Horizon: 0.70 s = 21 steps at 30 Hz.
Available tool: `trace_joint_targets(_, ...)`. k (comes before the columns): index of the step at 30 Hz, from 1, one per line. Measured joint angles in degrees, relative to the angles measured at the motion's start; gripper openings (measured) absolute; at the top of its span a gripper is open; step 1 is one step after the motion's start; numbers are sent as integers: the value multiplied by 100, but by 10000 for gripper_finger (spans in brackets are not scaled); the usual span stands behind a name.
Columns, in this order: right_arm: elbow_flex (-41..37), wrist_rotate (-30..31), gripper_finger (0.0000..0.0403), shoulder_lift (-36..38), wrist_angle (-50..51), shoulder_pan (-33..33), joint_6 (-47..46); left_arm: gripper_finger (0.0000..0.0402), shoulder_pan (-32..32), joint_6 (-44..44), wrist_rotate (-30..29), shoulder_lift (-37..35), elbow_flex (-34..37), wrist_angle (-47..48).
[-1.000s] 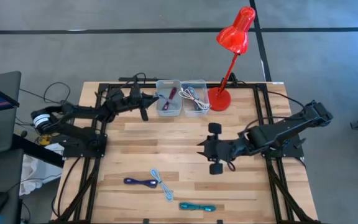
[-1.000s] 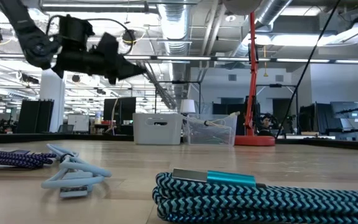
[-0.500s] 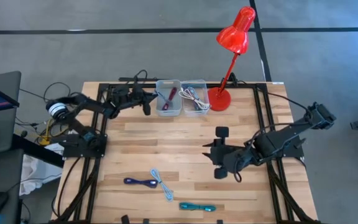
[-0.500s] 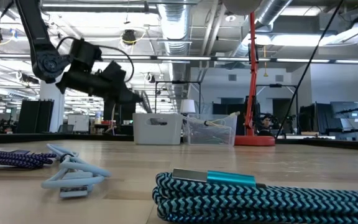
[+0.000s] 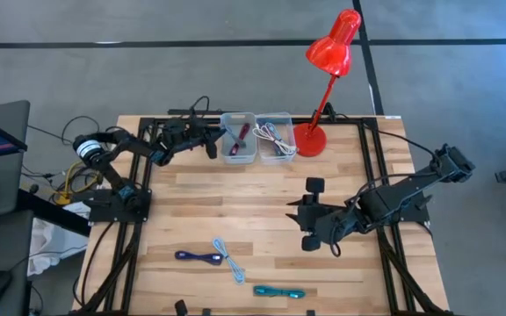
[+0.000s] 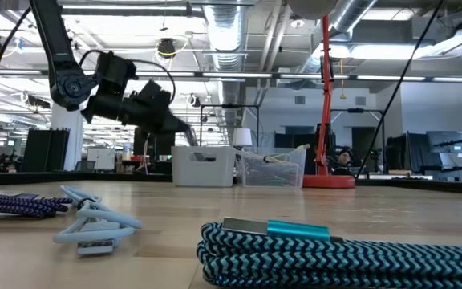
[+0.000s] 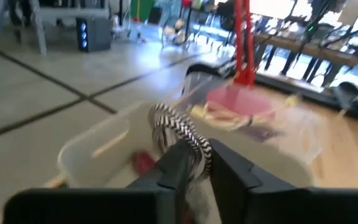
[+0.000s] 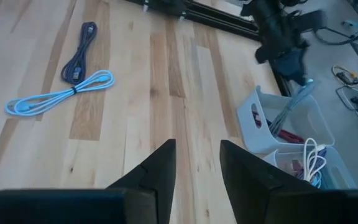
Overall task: Pick & Place USB Port
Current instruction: Put the black and white charger cable into the gray bin
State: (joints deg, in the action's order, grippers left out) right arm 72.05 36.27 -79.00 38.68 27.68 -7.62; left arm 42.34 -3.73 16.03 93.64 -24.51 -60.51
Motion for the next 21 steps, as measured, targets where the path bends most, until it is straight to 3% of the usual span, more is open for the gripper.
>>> trace_joint_targets(9,0,2,117,0,50,-4,-4,142,-245,86,304,-1142,-17,42)
trace_joint_targets(18,0,4,117,-2,259,-77,-297,145,-306,296,513,-2585,-15,1193)
trace_joint_targets(21,0,-11,117,-2,313,-146,-413,140,-455,299,1020,-3039,-10,1781)
